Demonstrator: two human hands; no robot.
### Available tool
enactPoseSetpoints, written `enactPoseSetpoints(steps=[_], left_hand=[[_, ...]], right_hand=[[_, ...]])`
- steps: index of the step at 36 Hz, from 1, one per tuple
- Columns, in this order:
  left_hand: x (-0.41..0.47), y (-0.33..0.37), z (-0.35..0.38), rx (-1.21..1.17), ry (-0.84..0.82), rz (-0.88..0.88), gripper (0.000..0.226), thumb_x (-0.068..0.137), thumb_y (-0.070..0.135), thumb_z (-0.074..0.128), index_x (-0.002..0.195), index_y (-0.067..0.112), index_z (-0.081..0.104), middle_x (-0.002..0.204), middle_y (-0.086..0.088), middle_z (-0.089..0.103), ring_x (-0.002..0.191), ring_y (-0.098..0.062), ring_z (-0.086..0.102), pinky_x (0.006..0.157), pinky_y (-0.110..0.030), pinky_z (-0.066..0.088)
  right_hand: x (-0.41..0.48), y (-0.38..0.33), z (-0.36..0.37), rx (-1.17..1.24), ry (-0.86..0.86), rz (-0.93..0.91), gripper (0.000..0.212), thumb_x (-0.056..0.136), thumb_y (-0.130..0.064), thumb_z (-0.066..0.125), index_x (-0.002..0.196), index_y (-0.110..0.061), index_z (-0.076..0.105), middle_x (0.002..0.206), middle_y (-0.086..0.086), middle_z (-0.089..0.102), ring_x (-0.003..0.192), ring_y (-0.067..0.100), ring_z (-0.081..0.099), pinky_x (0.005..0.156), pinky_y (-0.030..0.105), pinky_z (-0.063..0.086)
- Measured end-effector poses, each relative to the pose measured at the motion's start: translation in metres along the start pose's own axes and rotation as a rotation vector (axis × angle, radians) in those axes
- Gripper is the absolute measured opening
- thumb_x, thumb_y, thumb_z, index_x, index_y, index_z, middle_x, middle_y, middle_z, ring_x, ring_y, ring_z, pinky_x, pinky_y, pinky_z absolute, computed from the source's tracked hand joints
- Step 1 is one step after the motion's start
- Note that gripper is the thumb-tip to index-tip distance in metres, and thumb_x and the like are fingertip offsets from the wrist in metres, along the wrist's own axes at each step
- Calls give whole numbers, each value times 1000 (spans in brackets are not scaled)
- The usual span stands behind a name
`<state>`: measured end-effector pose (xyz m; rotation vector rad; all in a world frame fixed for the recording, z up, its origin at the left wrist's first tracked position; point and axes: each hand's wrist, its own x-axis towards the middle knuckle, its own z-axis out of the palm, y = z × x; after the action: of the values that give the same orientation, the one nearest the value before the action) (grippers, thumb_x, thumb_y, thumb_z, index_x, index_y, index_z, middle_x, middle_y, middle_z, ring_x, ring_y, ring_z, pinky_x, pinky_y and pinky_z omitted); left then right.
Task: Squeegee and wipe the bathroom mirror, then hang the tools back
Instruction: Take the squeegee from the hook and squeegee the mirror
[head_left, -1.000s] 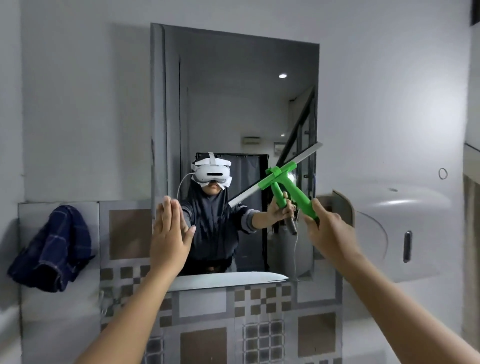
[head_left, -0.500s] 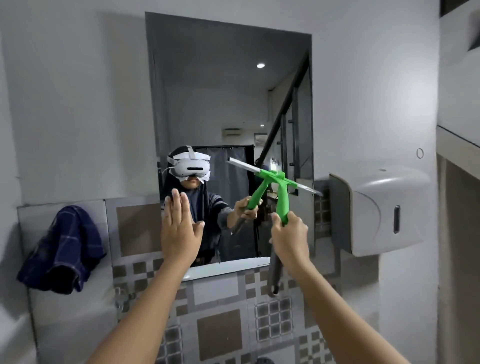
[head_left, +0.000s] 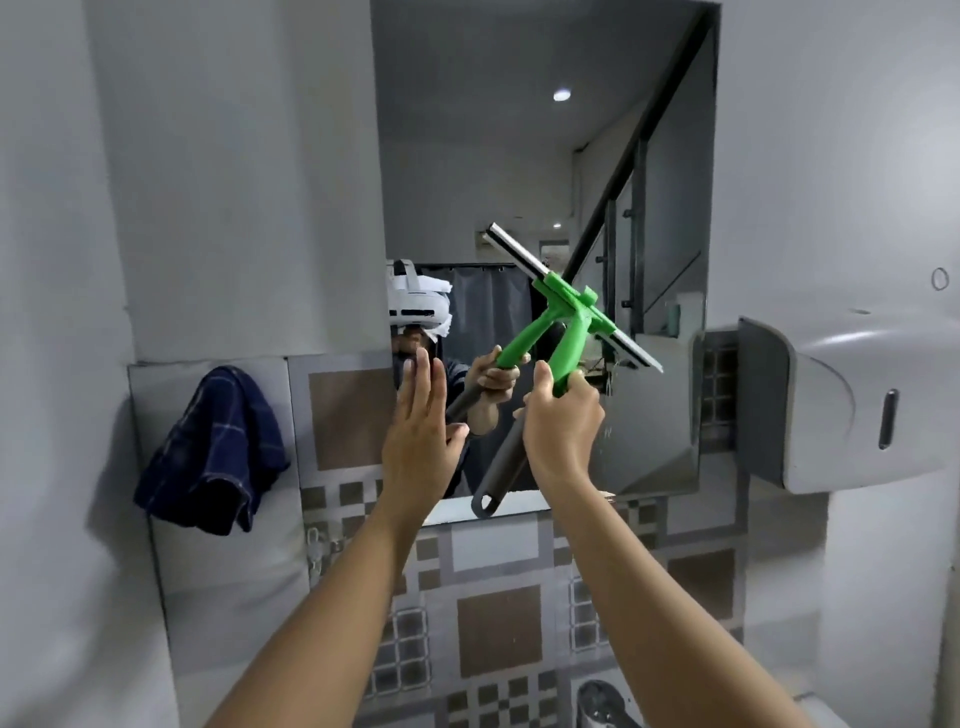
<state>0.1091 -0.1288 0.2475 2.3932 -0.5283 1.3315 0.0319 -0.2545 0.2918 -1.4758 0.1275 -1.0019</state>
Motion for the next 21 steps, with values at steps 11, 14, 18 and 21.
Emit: enactPoseSetpoints(steps=[11,14,18,21], left_hand=[[-9,-1,8,35,-9,-12,83,87,23,59,147,8,4,155,-6,-7,144,-23,-6,116,-32,4],[-13,1,12,33,1,-26,80,89,23,56,147,8,3,156,-6,-7,144,-22,-8,116,-32,0],[-20,6,17,0,27,-53,78,90,21,54,147,9,2,156,-5,-8,143,-20,-11,114,-26,-7],[-27,8,23,-24,44,-72,77,91,21,54,147,9,3,156,-6,-6,143,-21,-10,117,-34,2]], right_hand=[[-10,0,6,-378,-151,-256,38,96,-38,39,115,-6,43,88,11,60,79,22,49,63,33,42],[-11,6,0,-478,-201,-346,36,97,-35,39,119,-7,40,81,8,60,73,21,49,60,33,39],[-10,12,-8,-562,-230,-469,41,98,-34,38,129,-7,37,85,8,64,75,28,63,53,29,35],[-3,17,-17,-625,-241,-552,43,98,-29,38,134,-6,33,102,10,66,84,28,64,53,28,33]])
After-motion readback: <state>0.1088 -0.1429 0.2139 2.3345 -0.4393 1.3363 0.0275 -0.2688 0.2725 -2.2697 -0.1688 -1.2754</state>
